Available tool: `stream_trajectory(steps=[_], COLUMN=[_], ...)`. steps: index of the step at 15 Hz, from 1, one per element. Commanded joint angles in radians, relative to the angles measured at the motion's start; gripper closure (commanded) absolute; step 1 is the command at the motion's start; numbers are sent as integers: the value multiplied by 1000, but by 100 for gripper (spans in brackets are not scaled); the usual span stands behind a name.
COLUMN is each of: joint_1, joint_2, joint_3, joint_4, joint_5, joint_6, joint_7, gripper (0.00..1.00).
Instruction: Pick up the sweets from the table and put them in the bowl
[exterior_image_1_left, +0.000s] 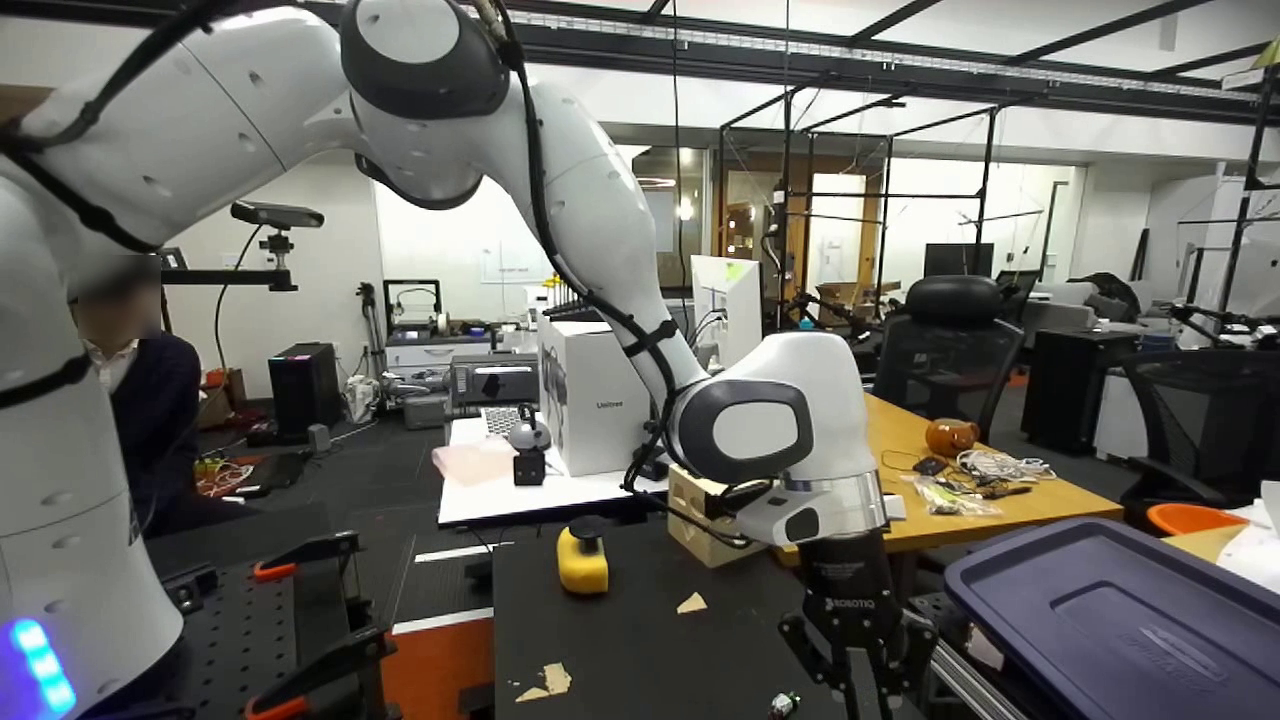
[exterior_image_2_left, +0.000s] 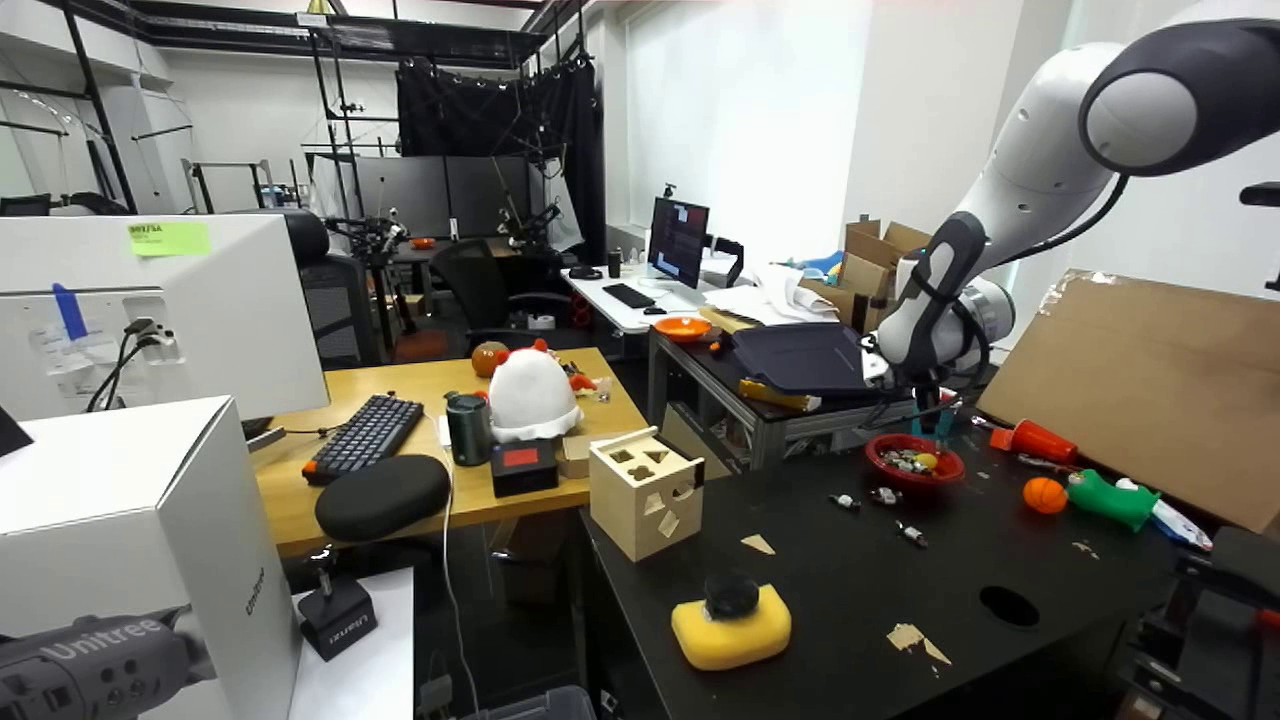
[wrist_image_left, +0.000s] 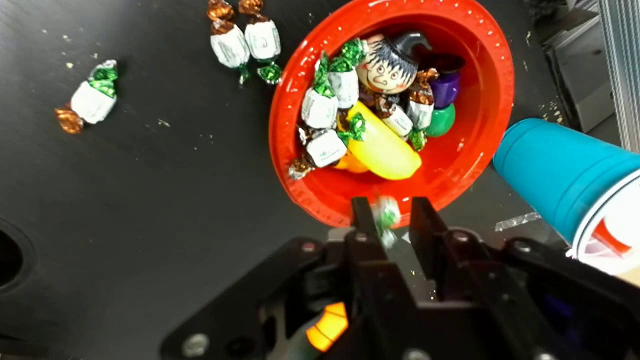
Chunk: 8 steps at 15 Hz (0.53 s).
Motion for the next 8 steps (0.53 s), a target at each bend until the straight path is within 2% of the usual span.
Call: stream_trajectory(steps=[1,3,6,7,8], joint_1=[-3,-8,-50,-63,-83], joint_2=[9,-10,-42,-47,-48], joint_3=[23,60,159,189,221], joint_4=[25,3,-23,-27,-25], joint_5=[-44,-44,-25,-19,-11], joint_6=[-21,-1,71,95,117], joint_7=[39,13,-63,-88,-117], gripper=[42,26,5,0,0])
